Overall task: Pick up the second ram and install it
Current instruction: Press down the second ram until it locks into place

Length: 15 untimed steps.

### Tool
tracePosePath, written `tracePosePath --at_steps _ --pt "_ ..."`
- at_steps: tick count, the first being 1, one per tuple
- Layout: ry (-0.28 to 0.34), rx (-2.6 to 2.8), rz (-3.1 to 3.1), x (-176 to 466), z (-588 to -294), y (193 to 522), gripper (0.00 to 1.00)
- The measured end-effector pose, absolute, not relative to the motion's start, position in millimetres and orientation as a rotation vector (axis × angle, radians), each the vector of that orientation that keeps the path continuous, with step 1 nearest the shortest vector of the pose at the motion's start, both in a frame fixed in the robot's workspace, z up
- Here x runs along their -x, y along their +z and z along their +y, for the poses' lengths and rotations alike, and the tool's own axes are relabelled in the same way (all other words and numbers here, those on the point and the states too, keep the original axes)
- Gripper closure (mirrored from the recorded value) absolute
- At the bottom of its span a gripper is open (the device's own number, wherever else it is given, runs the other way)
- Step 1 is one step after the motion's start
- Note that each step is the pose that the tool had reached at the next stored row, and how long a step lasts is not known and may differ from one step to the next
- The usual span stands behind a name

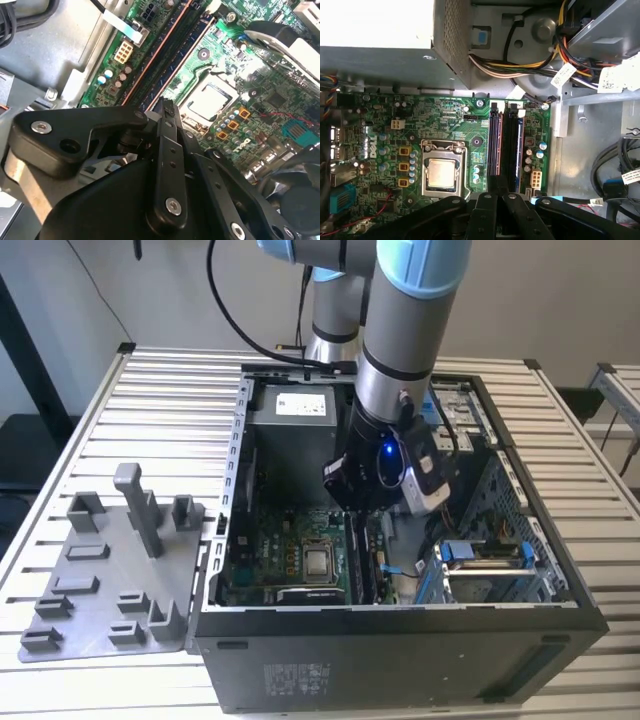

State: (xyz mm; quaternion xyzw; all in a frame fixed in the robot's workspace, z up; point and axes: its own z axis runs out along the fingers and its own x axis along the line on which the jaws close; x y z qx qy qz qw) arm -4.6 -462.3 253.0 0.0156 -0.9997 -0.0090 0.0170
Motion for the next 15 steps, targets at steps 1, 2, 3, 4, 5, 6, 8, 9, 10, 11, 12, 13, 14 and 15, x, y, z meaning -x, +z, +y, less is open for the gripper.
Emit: tracePosePath --at_steps 1,2,3,4,5,6,8,9,10,11,12,13,14,15 --pt "-0.028 -0.059 -3.107 4.6 -462.3 253.0 0.89" --pt "-0.028 -0.071 -3.107 4.6 -462.3 252.9 0.89" --pt "-0.027 -0.090 -3.106 4.6 -462.3 252.9 0.89" --pt "-0.027 -0.112 -3.105 4.6 -462.3 252.9 0.89" --pt "-0.026 -0.141 -3.104 4.6 -462.3 252.9 0.89" --pt "-0.026 -0.169 -3.102 4.6 -462.3 252.9 0.89" --pt "-0.025 -0.224 -3.099 4.6 -462.3 252.9 0.89" --pt "-0.025 -0.253 -3.096 4.6 -462.3 252.9 0.89" --pt "-0.024 -0.282 -3.094 4.6 -462.2 252.9 0.89" --pt "-0.023 -0.310 -3.091 4.6 -462.3 252.9 0.89" --pt "-0.023 -0.338 -3.089 4.5 -462.3 252.9 0.89" --pt "-0.022 -0.366 -3.088 4.6 -462.3 252.9 0.89" --pt "-0.021 -0.393 -3.087 4.6 -462.3 252.9 0.89" --pt "-0.021 -0.421 -3.084 4.6 -462.3 252.9 0.89"
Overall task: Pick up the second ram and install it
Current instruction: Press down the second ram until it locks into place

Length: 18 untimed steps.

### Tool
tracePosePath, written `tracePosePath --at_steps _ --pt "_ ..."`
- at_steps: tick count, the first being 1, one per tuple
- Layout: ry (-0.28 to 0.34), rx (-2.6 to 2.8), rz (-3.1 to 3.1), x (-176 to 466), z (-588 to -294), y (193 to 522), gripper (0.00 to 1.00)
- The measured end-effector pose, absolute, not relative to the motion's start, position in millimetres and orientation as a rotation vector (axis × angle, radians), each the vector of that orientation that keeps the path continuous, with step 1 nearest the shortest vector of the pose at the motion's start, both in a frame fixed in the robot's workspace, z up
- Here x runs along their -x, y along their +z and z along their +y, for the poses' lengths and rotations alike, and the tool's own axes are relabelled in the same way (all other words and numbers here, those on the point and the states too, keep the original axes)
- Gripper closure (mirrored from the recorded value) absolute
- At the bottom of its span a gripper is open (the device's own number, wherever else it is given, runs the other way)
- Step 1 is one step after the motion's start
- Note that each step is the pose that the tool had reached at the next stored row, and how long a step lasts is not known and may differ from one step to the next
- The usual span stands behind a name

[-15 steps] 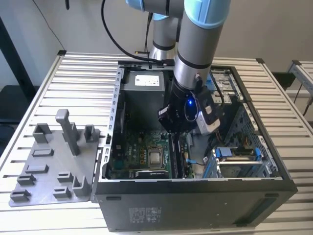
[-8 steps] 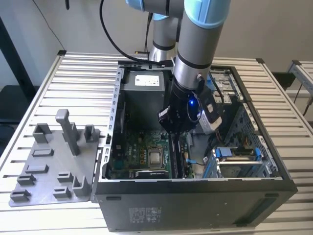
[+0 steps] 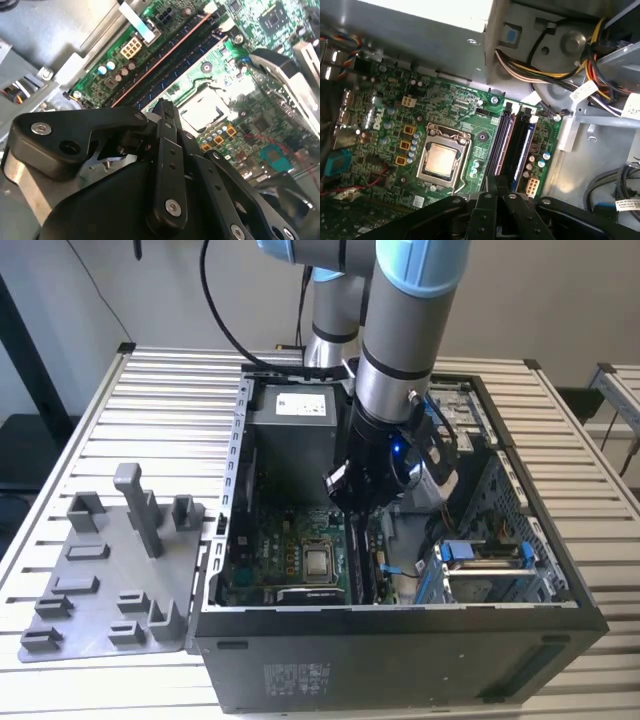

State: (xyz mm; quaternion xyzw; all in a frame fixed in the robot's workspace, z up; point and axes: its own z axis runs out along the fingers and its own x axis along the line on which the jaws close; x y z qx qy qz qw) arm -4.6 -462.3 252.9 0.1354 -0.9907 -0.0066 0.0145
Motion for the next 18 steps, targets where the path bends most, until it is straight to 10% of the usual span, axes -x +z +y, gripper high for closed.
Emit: tracePosePath --at_steps 18 --pt "-0.013 -0.918 -2.974 4.6 -462.3 251.6 0.89"
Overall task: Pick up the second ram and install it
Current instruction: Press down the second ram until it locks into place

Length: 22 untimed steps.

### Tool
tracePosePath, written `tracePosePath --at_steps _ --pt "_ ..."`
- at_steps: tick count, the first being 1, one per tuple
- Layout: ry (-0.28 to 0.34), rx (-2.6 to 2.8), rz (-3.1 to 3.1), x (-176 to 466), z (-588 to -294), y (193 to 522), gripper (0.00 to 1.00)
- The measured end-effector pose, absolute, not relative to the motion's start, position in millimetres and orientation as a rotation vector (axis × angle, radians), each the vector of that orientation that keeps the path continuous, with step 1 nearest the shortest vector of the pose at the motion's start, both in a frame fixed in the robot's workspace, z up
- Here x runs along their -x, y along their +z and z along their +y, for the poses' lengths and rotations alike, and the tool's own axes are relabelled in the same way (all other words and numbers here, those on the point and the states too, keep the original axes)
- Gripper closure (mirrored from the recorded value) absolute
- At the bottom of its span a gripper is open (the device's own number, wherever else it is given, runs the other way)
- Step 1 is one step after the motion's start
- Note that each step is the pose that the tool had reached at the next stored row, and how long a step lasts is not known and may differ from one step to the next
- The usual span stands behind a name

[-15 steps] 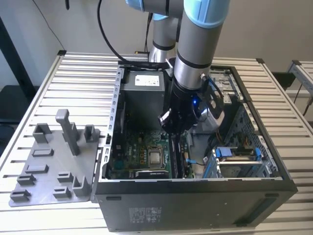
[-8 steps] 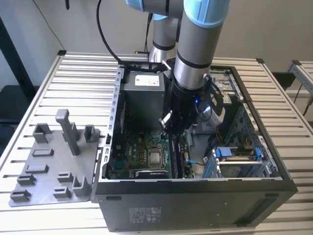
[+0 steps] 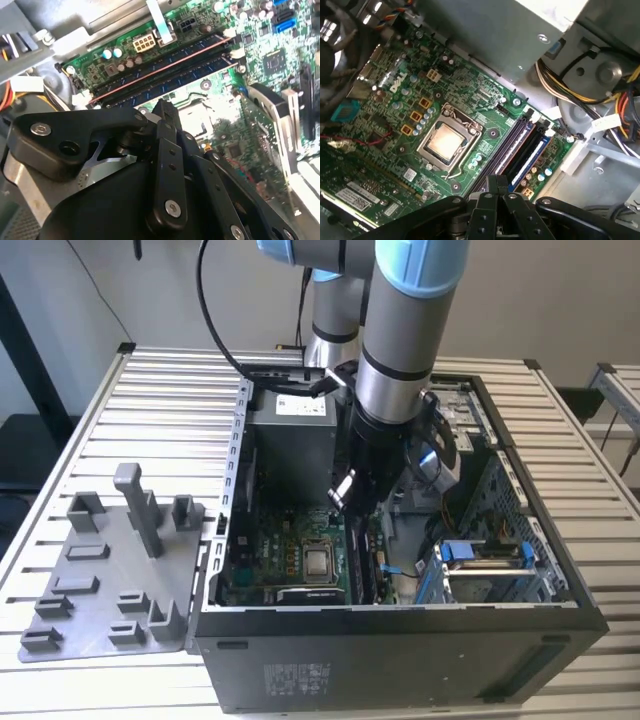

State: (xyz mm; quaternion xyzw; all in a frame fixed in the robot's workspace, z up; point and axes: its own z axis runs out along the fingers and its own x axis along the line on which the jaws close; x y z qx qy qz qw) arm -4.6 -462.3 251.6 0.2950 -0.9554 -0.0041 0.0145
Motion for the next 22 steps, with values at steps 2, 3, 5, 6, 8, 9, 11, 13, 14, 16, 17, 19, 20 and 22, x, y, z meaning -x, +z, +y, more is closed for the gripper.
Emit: tracePosePath --at_steps 2,3,5,6,8,9,11,13,14,16,17,19,20,22 --pt "-0.012 -0.973 -2.956 4.6 -462.3 251.4 0.89" --pt "-0.012 -0.999 -2.948 4.6 -462.3 251.3 0.89" --pt "-0.011 -1.052 -2.929 4.6 -462.2 250.9 0.89" --pt "-0.010 -1.079 -2.919 4.6 -462.2 250.6 0.89" --pt "-0.010 -1.131 -2.900 4.6 -462.2 250.0 0.89" --pt "-0.009 -1.157 -2.889 4.6 -462.3 249.7 0.89" --pt "-0.008 -1.210 -2.867 4.6 -462.3 249.1 0.89" --pt "-0.007 -1.263 -2.845 4.6 -462.3 248.6 0.89" --pt "-0.006 -1.289 -2.834 4.6 -462.3 248.3 0.89" --pt "-0.005 -1.340 -2.810 4.6 -462.3 248.0 0.89" --pt "-0.005 -1.365 -2.798 4.6 -462.3 247.9 0.89" --pt "-0.004 -1.416 -2.773 4.6 -462.3 247.7 0.89" --pt "-0.004 -1.441 -2.760 4.6 -462.3 247.6 0.89" --pt "-0.003 -1.491 -2.734 4.6 -462.2 247.3 0.89"
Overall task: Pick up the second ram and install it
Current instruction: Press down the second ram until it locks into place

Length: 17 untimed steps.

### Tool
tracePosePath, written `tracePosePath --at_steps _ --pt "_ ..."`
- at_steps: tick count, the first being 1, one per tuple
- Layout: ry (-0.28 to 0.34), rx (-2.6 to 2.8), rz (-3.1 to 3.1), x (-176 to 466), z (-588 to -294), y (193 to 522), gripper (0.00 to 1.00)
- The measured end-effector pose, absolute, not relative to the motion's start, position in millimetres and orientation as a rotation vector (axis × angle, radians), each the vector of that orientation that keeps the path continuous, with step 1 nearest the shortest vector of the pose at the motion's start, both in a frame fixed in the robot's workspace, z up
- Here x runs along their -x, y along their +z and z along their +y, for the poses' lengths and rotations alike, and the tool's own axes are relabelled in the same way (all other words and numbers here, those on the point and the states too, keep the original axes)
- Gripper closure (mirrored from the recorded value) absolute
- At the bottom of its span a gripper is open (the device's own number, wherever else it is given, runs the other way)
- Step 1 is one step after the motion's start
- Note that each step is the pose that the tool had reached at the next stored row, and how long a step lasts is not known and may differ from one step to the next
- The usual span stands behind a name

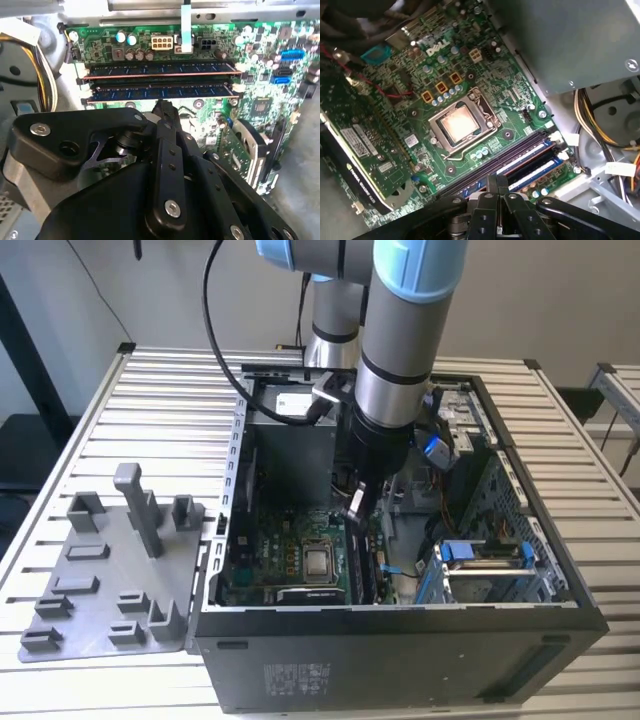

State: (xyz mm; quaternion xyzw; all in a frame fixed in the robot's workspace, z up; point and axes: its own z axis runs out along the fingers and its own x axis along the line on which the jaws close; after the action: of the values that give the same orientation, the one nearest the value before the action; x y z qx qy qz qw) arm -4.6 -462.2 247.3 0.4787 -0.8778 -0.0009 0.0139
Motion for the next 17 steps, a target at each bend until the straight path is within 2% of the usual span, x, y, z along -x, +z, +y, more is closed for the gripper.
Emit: tracePosePath --at_steps 17 --pt "0.011 -1.886 -2.487 4.6 -462.3 244.1 0.89"
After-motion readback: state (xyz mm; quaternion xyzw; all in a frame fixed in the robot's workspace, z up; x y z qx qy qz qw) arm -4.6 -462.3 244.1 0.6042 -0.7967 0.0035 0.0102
